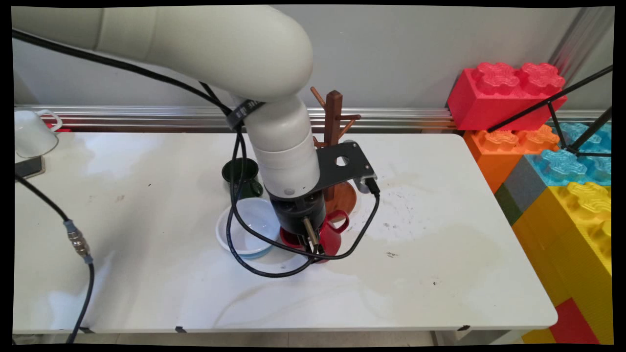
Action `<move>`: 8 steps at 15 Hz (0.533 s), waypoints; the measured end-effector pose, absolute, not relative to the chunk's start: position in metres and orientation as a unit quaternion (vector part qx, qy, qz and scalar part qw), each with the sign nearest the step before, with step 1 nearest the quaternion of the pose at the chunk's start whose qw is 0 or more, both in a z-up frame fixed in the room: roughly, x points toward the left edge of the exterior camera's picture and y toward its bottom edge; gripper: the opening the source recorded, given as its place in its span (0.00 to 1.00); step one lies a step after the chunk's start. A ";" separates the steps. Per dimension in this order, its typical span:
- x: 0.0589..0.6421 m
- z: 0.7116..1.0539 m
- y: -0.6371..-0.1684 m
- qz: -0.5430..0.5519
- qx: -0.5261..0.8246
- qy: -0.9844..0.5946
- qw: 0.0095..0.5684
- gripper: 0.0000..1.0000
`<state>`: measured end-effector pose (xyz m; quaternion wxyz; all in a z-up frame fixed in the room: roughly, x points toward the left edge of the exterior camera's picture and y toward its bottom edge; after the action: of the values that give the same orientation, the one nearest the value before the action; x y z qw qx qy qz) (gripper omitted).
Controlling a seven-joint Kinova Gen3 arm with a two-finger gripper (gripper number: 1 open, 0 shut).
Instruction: Place the picked object on the table
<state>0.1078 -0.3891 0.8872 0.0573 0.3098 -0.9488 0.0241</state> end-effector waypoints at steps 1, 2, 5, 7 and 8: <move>0.106 0.885 -0.391 0.022 0.310 -0.949 0.052 0.00; 0.105 0.883 -0.392 0.020 0.311 -0.949 0.047 0.00; 0.104 0.878 -0.396 0.016 0.311 -0.949 0.038 0.00; 0.102 0.874 -0.399 0.013 0.312 -0.949 0.031 0.00; 0.102 0.871 -0.401 0.011 0.312 -0.949 0.029 0.00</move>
<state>0.1016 -0.4006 0.8710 0.0286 0.3123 -0.9495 0.0109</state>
